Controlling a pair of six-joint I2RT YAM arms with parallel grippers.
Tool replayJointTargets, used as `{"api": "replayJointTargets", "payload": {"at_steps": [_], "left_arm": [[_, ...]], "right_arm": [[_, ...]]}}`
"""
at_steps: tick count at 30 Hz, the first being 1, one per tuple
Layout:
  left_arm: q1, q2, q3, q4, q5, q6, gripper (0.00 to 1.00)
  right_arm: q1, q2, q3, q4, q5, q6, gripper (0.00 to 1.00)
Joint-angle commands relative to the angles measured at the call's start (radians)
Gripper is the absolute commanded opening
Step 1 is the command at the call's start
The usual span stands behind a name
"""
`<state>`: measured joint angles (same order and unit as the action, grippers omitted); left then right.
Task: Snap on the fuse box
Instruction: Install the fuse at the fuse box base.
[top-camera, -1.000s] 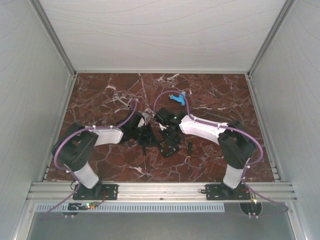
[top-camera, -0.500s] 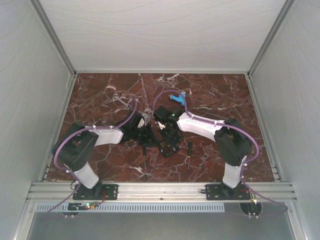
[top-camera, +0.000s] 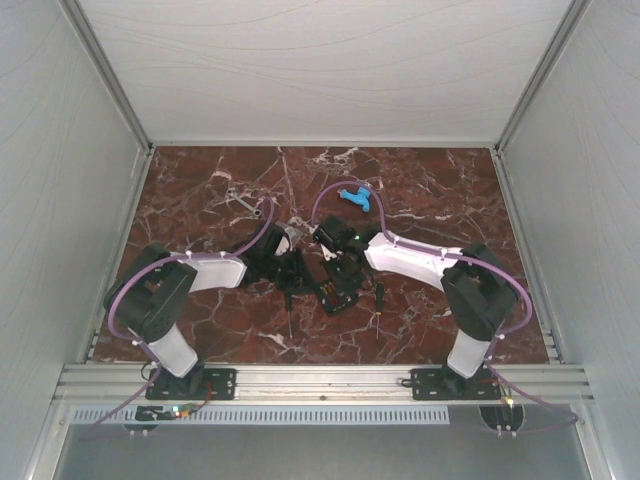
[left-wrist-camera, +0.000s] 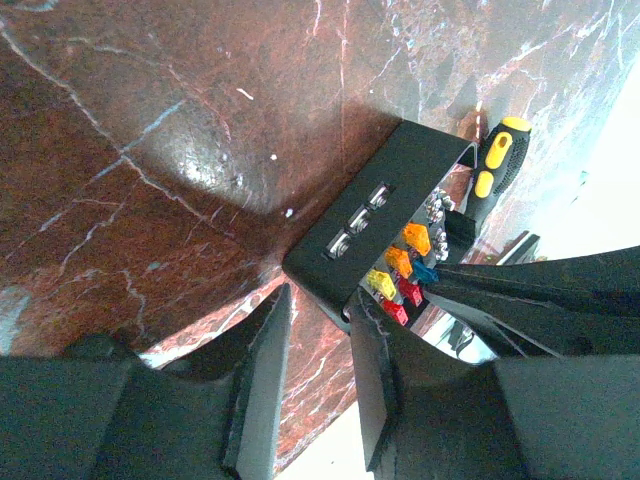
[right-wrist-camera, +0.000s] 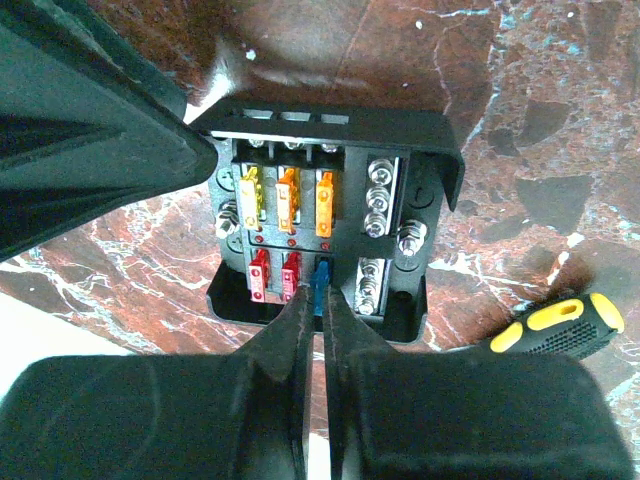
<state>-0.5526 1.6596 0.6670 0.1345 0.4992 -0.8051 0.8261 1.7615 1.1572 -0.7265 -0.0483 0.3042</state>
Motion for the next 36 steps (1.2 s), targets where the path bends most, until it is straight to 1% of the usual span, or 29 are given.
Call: {"api": "replayJointTargets", "payload": {"at_steps": [1,9,13,17,22,24,29,33,36], "left_arm": [[0.001,0.01,-0.007,0.013,-0.004,-0.005,0.3],[0.0,0.006,-0.008,0.021,-0.004,-0.004,0.29],[0.0,0.01,-0.005,0.024,-0.002,-0.005,0.29],[0.0,0.006,-0.004,0.022,-0.004,-0.003,0.29],[0.0,-0.003,-0.008,0.022,-0.007,-0.004,0.29],[0.0,-0.005,-0.01,0.02,-0.01,-0.006,0.29],[-0.001,-0.005,-0.004,0.015,-0.014,-0.007,0.29],[0.0,-0.008,-0.004,0.011,-0.016,-0.007,0.3],[0.001,-0.007,-0.004,0.011,-0.016,-0.009,0.3]], "right_arm": [[-0.003,0.14,-0.063,-0.08,0.081,-0.025,0.0],[-0.031,0.254,0.093,-0.049,0.11,-0.044,0.0],[-0.037,0.281,0.128,-0.046,0.116,-0.04,0.0],[-0.03,0.226,0.098,-0.036,0.107,-0.047,0.0],[-0.013,0.069,0.052,0.013,0.032,-0.048,0.0],[-0.002,0.016,0.045,0.023,0.023,-0.044,0.07],[0.02,-0.07,0.032,0.023,0.03,-0.027,0.15],[0.029,-0.114,0.022,0.02,0.037,-0.018,0.18],[0.03,-0.118,0.016,0.02,0.036,-0.013,0.17]]}}
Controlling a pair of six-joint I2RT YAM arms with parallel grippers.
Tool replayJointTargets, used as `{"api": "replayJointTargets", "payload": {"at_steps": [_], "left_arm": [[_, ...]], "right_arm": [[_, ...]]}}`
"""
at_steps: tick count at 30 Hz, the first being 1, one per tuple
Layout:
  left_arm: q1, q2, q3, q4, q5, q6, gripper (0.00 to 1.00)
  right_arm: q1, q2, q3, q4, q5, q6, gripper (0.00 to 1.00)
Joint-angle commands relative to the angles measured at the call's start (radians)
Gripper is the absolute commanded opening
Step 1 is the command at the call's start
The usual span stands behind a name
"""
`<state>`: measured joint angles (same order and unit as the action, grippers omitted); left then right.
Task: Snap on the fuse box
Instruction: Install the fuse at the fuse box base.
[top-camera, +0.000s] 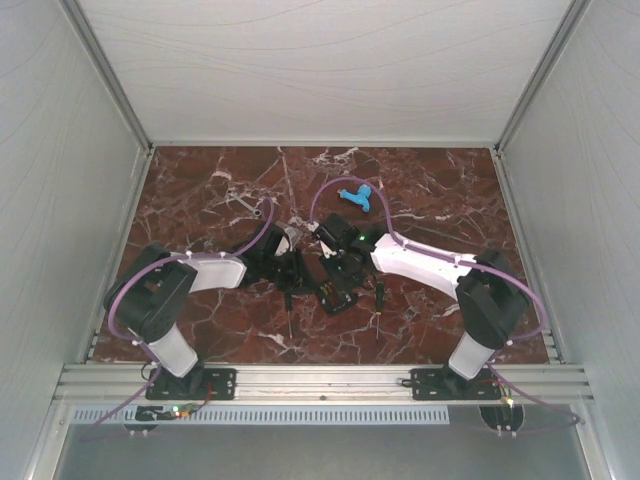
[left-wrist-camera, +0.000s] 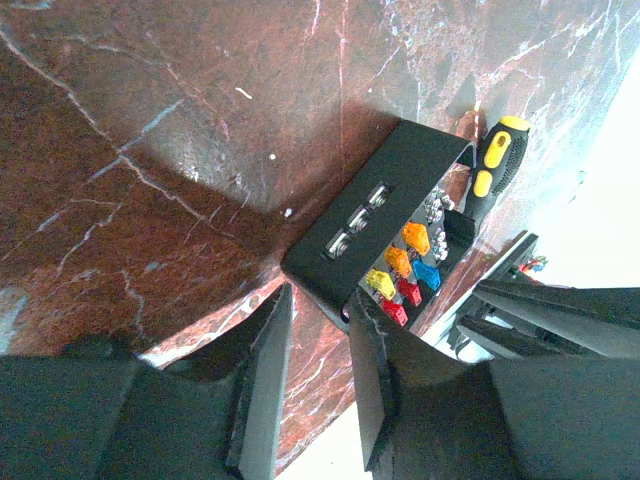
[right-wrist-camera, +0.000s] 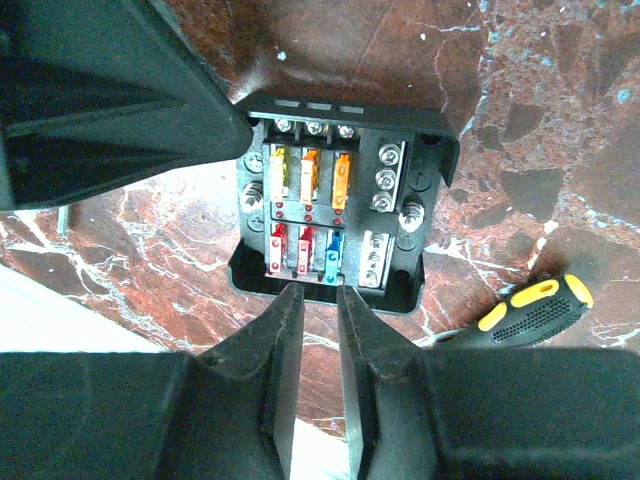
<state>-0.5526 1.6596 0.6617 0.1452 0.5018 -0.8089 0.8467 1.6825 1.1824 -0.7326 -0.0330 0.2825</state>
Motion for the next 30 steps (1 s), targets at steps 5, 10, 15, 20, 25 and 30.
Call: {"api": "replayJointTargets", "payload": {"at_steps": [5,10,15,20,25,30], "left_arm": [[0.0,-0.005,0.001,0.002,-0.017,-0.005,0.3],[0.001,-0.002,0.001,0.005,-0.013,-0.006,0.3],[0.001,-0.004,0.0,0.006,-0.013,-0.007,0.3],[0.0,-0.006,-0.003,0.008,-0.013,-0.008,0.3],[0.0,-0.006,-0.005,0.01,-0.012,-0.008,0.3],[0.001,-0.004,-0.008,0.013,-0.011,-0.008,0.3]], "right_arm": [[0.018,-0.007,-0.007,0.019,0.028,0.016,0.17],[0.027,0.024,-0.007,0.016,0.052,0.029,0.15],[0.027,0.043,-0.005,0.006,0.052,0.031,0.07],[0.028,0.067,0.0,-0.033,0.054,0.036,0.0],[0.027,0.11,0.005,-0.081,0.055,0.038,0.0],[0.028,0.164,0.002,-0.092,0.055,0.033,0.0]]}}
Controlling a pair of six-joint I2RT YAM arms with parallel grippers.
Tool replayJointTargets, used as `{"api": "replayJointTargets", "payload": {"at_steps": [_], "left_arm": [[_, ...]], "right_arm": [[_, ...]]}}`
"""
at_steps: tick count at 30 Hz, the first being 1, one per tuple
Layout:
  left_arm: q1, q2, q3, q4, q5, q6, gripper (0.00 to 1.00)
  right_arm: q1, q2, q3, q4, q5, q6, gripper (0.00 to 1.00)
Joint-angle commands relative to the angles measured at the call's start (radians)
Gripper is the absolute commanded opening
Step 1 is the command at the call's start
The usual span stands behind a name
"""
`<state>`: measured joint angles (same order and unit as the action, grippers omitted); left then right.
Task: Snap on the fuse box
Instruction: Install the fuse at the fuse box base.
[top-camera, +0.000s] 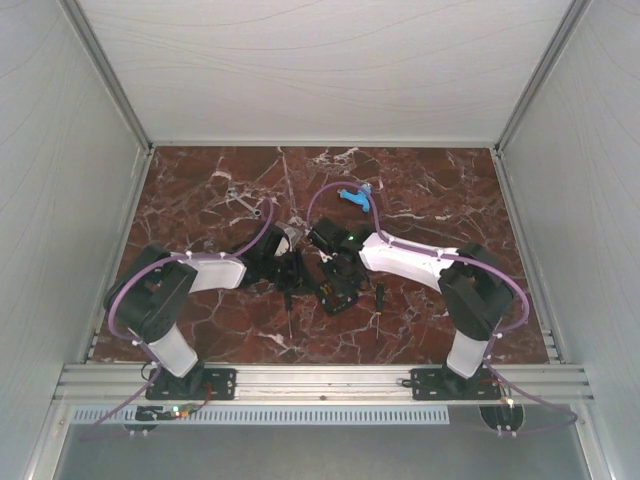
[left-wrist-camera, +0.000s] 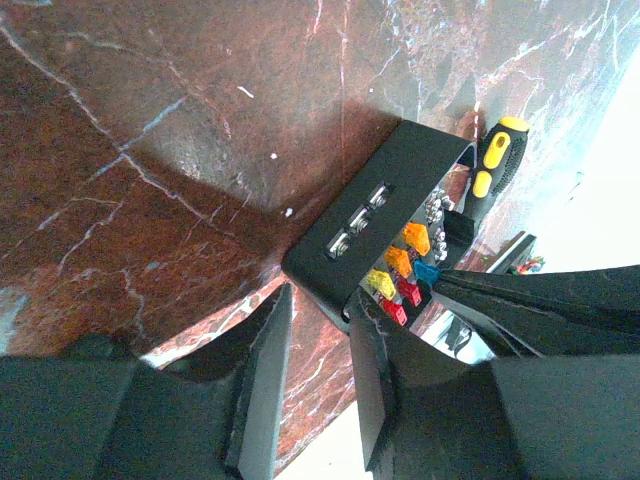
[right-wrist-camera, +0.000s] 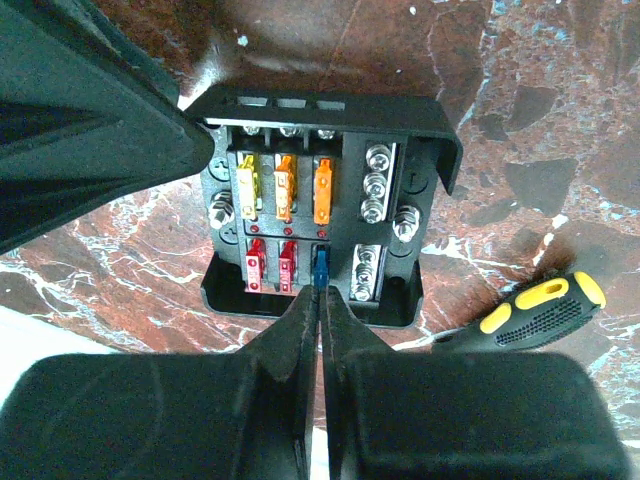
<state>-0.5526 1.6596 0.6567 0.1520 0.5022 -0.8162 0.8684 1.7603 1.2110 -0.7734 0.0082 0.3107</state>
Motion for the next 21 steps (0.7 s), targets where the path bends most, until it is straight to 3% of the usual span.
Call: {"api": "replayJointTargets", "payload": {"at_steps": [1,21], "left_arm": [[0.0,-0.004,-0.005,0.006,-0.011,-0.001,0.3],[0.0,-0.011,-0.016,0.009,-0.017,-0.003,0.3]], "right_arm": [[0.006,0.098,-0.026,-0.051,0.015,0.006,0.0],[0.017,0.275,-0.076,-0.008,0.011,0.0,0.0]]}}
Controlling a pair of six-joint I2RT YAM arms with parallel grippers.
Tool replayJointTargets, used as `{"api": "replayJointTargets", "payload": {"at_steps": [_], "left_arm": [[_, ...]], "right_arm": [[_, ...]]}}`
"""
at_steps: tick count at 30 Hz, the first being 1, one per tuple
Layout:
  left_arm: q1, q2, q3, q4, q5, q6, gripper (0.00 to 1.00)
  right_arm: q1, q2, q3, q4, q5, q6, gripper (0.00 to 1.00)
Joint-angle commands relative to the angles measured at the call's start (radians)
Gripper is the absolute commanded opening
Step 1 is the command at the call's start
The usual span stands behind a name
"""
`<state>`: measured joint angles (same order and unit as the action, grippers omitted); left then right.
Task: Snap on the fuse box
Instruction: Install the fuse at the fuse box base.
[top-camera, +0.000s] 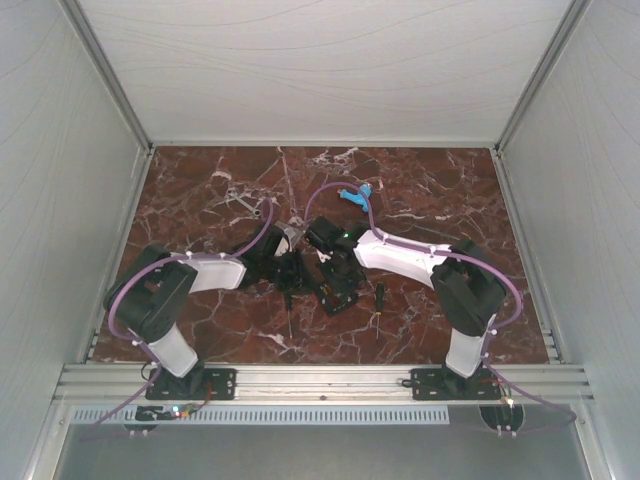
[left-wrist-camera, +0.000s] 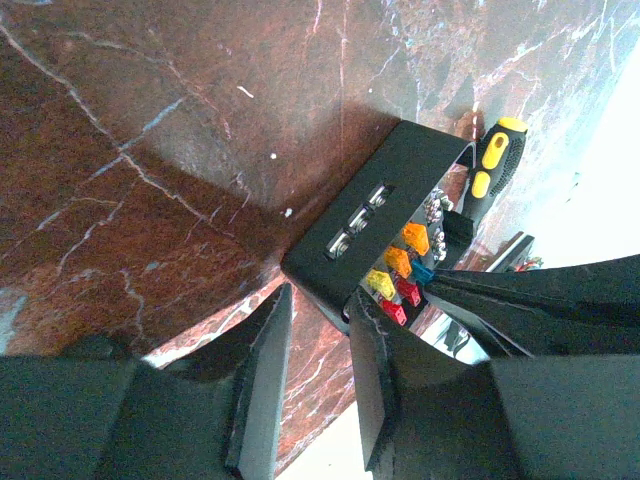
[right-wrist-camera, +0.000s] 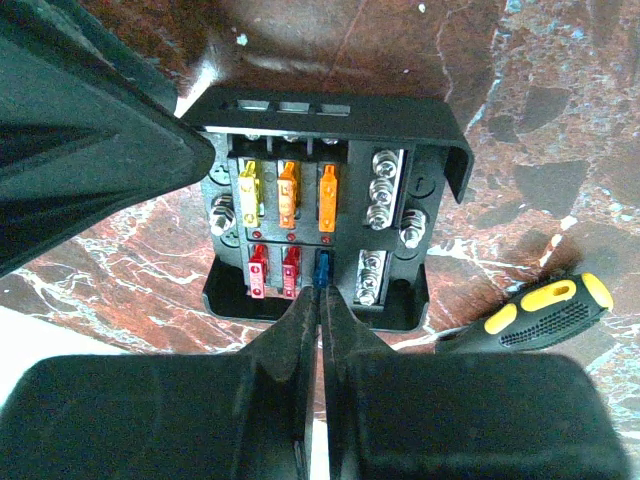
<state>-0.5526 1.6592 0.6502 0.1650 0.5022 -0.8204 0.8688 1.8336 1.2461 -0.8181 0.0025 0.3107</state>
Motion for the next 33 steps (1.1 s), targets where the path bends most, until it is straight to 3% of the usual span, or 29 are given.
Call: {"api": "replayJointTargets", "payload": {"at_steps": [1,7,16,21,33], "left_arm": [[0.0,-0.01,-0.008,-0.005,-0.017,0.001,0.3],[0.0,-0.013,-0.007,-0.005,-0.017,0.002,0.29],[0.0,-0.016,-0.006,-0.007,-0.019,0.004,0.3],[0.0,-0.016,-0.004,-0.005,-0.019,0.003,0.3],[0.0,-0.015,-0.003,-0.009,-0.017,0.005,0.3]], "right_arm": [[0.017,0.217,-0.11,0.032,0.017,0.001,0.0],[0.016,0.183,-0.114,0.034,0.054,0.008,0.0],[0.019,-0.085,-0.057,0.097,0.087,-0.004,0.0],[0.019,-0.186,-0.052,0.143,0.062,-0.006,0.08],[0.02,-0.101,-0.046,0.123,0.074,0.012,0.09]]}}
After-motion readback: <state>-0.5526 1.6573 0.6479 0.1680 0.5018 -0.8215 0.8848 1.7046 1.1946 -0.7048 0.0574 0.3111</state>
